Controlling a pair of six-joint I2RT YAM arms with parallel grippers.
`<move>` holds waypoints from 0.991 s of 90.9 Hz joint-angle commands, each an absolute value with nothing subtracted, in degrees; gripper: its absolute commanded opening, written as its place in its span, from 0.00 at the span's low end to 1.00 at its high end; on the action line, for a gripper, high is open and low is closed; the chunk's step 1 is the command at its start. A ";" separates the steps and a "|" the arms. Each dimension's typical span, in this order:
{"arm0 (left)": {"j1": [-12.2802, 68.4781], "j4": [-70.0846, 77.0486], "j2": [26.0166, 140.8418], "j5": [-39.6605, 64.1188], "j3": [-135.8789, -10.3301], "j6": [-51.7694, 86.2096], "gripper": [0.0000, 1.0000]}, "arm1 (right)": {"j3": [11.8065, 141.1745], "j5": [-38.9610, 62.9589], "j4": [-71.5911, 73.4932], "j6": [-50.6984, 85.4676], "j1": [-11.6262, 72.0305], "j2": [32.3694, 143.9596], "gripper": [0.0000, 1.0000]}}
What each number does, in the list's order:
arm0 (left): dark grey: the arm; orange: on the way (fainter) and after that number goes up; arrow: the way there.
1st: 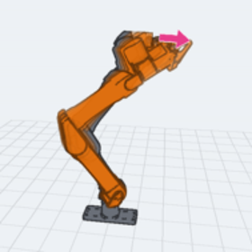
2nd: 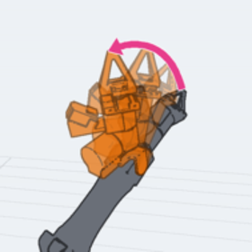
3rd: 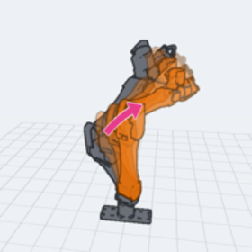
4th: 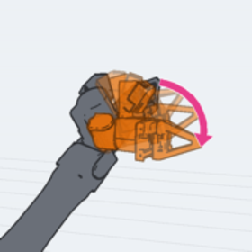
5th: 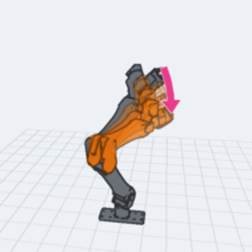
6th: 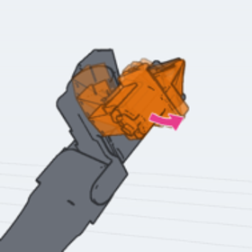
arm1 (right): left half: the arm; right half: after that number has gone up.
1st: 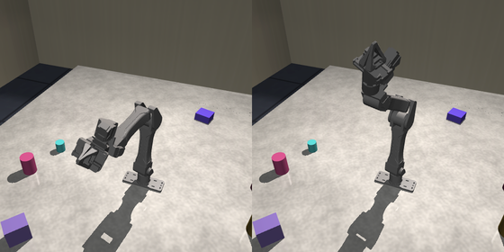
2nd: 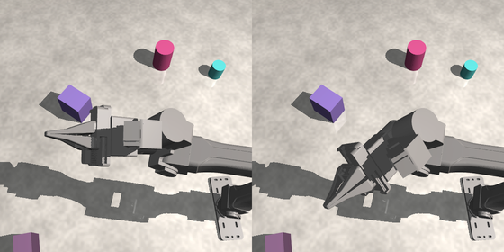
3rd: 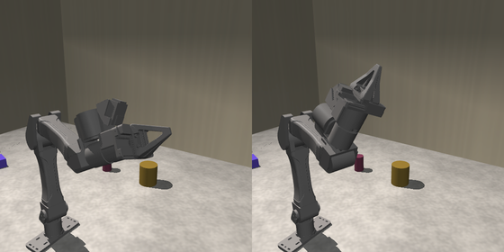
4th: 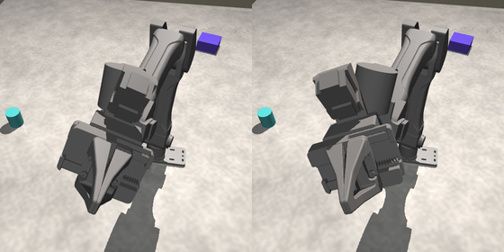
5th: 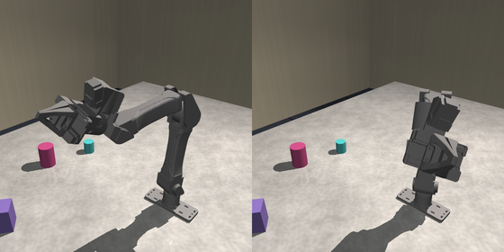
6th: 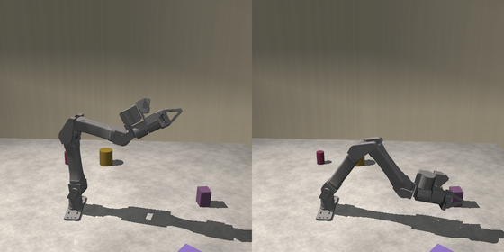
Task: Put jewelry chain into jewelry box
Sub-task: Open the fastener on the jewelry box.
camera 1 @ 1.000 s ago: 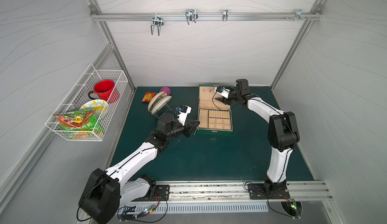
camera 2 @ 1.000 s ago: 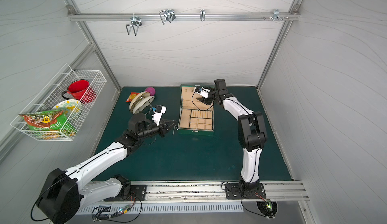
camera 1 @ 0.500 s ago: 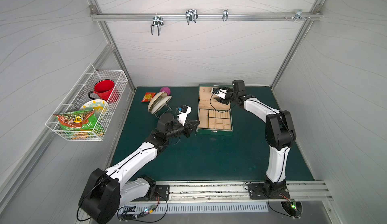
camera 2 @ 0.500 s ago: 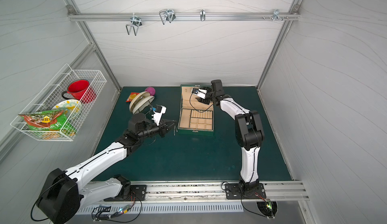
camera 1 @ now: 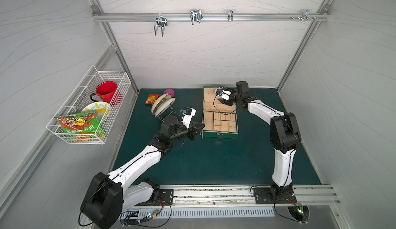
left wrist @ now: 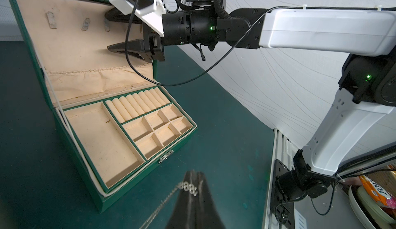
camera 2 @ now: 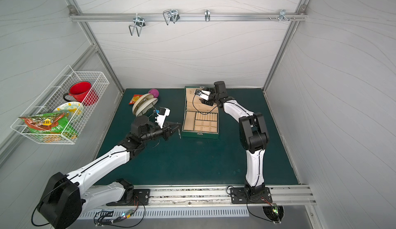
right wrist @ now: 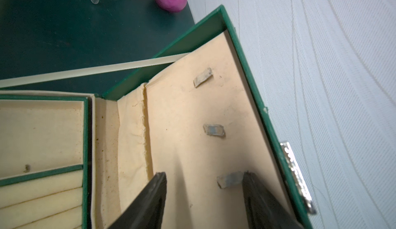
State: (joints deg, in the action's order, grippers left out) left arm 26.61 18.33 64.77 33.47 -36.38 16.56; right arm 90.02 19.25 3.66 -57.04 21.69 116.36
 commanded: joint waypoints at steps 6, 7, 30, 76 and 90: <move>26.28 22.15 64.17 34.69 -36.47 16.65 0.00 | 91.36 18.10 5.09 -56.63 22.02 116.59 0.62; 26.28 22.15 64.21 34.71 -36.47 16.68 0.00 | 91.47 18.10 4.96 -56.66 22.08 116.66 0.62; 26.28 22.32 63.99 34.70 -36.32 16.70 0.00 | 93.72 18.09 -0.45 -57.28 22.06 117.92 0.51; 26.28 22.50 63.81 34.78 -36.23 16.96 0.00 | 94.94 17.74 -6.40 -58.83 21.84 118.50 0.28; 26.28 22.65 63.74 34.72 -36.22 17.12 0.00 | 94.66 17.53 -5.89 -58.84 22.06 118.39 0.15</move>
State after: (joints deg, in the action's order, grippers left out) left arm 26.61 19.09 64.69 33.91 -35.92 16.73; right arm 94.45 17.91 -2.79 -58.96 21.89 117.32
